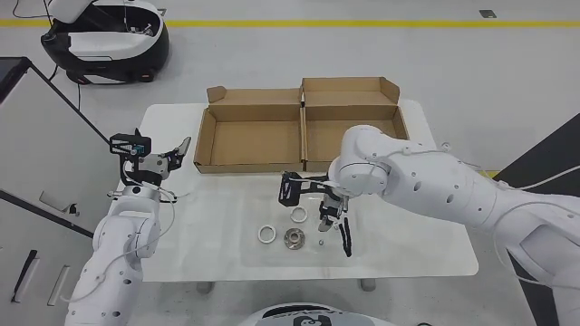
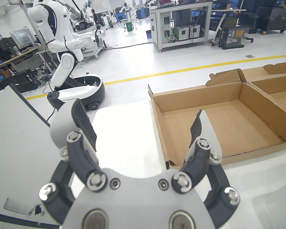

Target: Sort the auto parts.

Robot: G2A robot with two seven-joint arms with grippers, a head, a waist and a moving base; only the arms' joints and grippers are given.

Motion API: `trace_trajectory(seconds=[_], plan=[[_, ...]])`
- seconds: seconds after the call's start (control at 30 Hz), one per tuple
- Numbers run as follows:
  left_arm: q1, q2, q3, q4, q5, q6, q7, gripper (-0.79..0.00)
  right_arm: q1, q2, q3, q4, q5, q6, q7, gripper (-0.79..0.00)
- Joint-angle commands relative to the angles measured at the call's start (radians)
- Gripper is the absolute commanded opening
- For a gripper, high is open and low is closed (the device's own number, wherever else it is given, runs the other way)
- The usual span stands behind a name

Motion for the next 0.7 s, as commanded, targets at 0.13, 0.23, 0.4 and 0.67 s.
trace_trajectory(seconds=[0.13, 0.23, 0.4, 0.67], plan=[[0.0, 0.0, 0.0, 0.0, 0.0, 0.0, 0.0, 0.0, -0.026, 0.002, 0.0, 0.02, 0.003, -0.014, -0.007, 0.0], [0.0, 0.0, 0.0, 0.0, 0.0, 0.0, 0.0, 0.0, -0.034, 0.0, 0.0, 0.031, 0.008, -0.014, 0.006, 0.0], [0.0, 0.0, 0.0, 0.0, 0.0, 0.0, 0.0, 0.0, -0.046, -0.005, 0.002, 0.044, 0.017, -0.023, 0.016, -0.046], [0.0, 0.0, 0.0, 0.0, 0.0, 0.0, 0.0, 0.0, -0.061, -0.016, -0.002, 0.069, 0.044, -0.061, 0.032, -0.296]])
